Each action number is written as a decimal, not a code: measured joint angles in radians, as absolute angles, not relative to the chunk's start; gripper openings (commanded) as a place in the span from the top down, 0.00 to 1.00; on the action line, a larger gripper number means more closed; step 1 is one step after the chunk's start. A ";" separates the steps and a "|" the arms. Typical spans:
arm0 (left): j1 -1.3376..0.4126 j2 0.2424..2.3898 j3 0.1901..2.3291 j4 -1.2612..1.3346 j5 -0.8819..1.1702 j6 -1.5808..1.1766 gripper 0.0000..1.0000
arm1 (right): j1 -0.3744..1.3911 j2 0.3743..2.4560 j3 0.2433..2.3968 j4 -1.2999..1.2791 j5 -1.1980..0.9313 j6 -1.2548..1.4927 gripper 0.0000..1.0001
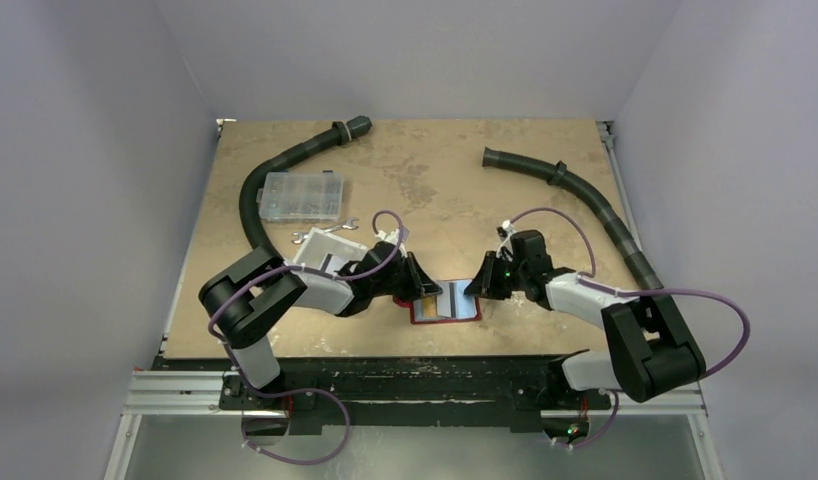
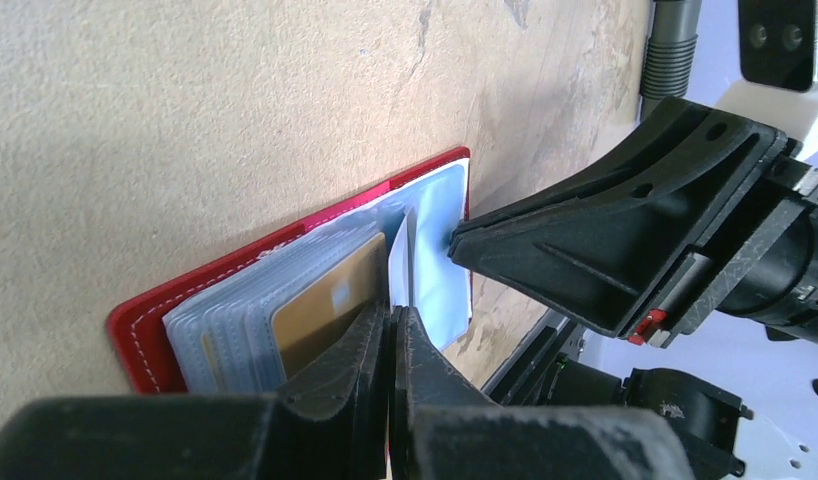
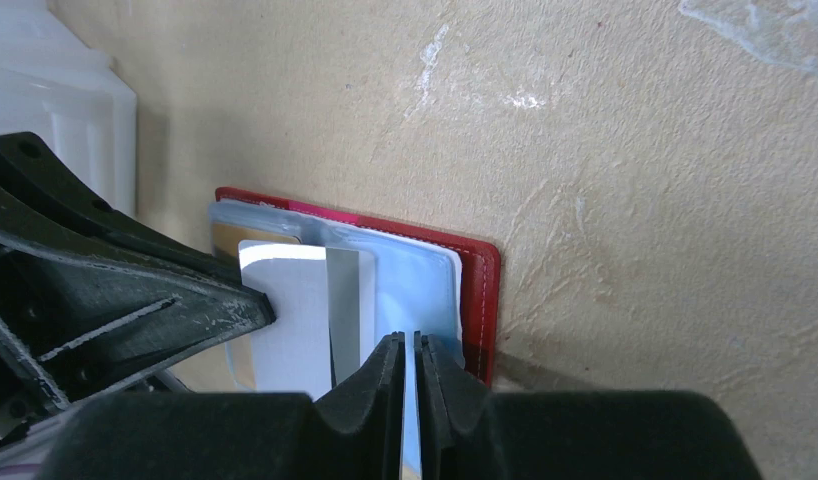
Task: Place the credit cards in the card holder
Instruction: Insert the credit card into the card holder.
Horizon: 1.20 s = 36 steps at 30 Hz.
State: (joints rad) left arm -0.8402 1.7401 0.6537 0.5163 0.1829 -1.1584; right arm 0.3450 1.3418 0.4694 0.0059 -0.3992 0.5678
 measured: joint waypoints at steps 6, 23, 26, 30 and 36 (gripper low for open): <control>-0.862 1.755 0.609 0.624 0.126 -1.203 1.00 | 0.337 1.363 0.418 0.130 -0.466 0.652 0.85; -0.917 1.831 0.735 0.568 0.084 -1.114 0.82 | 0.340 1.245 0.431 -0.009 -0.316 0.640 0.62; -0.918 1.824 0.783 0.473 0.084 -1.055 0.68 | 0.340 1.234 0.432 -0.026 -0.288 0.642 0.62; -0.923 1.797 0.839 0.360 0.083 -0.979 0.49 | 0.340 1.228 0.432 -0.039 -0.271 0.645 0.61; -0.923 1.748 0.876 0.226 0.070 -0.896 0.47 | 0.340 1.208 0.432 -0.068 -0.256 0.648 0.61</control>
